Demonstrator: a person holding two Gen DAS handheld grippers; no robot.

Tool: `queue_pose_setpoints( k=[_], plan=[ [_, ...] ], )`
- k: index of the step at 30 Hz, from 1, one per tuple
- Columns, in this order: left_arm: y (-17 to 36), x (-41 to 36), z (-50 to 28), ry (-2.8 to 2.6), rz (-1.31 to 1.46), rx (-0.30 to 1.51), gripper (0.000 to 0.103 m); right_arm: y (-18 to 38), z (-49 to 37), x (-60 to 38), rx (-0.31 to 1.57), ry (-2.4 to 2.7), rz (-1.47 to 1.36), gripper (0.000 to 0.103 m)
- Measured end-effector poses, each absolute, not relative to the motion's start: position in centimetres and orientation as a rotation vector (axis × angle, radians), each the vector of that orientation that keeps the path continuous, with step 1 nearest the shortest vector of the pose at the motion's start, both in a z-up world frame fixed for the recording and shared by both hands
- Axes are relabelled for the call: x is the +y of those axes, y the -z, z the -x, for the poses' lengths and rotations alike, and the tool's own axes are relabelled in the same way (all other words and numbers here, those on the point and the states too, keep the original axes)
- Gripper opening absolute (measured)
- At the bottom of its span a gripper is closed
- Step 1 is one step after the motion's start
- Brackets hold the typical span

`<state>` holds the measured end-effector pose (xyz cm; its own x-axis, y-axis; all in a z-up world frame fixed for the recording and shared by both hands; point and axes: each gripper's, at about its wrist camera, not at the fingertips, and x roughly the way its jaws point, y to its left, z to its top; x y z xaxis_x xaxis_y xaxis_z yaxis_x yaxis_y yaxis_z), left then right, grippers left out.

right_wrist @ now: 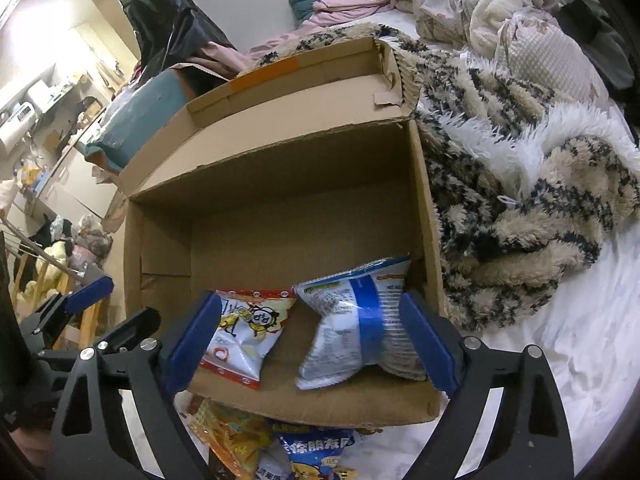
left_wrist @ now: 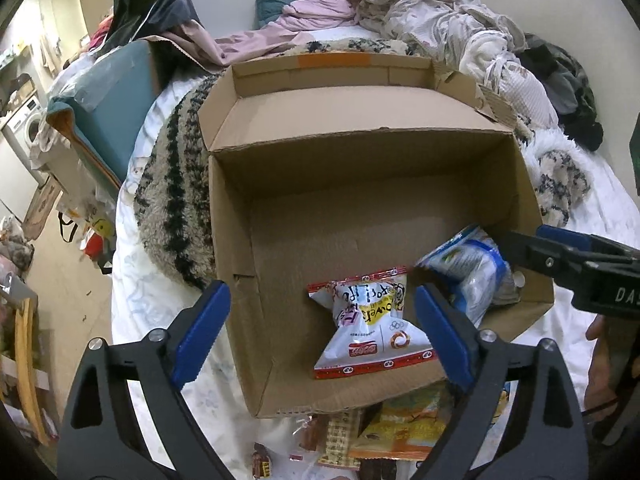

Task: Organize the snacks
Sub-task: 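Carry both bags over the cardboard box and release them inside, then lower the left gripper and grasp the small brown snack bar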

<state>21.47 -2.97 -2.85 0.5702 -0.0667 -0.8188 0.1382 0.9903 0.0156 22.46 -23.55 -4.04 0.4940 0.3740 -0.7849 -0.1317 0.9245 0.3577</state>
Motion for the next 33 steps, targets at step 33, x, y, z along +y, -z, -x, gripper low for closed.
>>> queue_pose_setpoints(
  k=[33],
  plan=[
    [-1.3, 2.6, -13.5, 0.045, -0.004, 0.868, 0.091, 1.0, -14.2, -25.1, 0.978, -0.287, -0.318, 0.093]
  ],
)
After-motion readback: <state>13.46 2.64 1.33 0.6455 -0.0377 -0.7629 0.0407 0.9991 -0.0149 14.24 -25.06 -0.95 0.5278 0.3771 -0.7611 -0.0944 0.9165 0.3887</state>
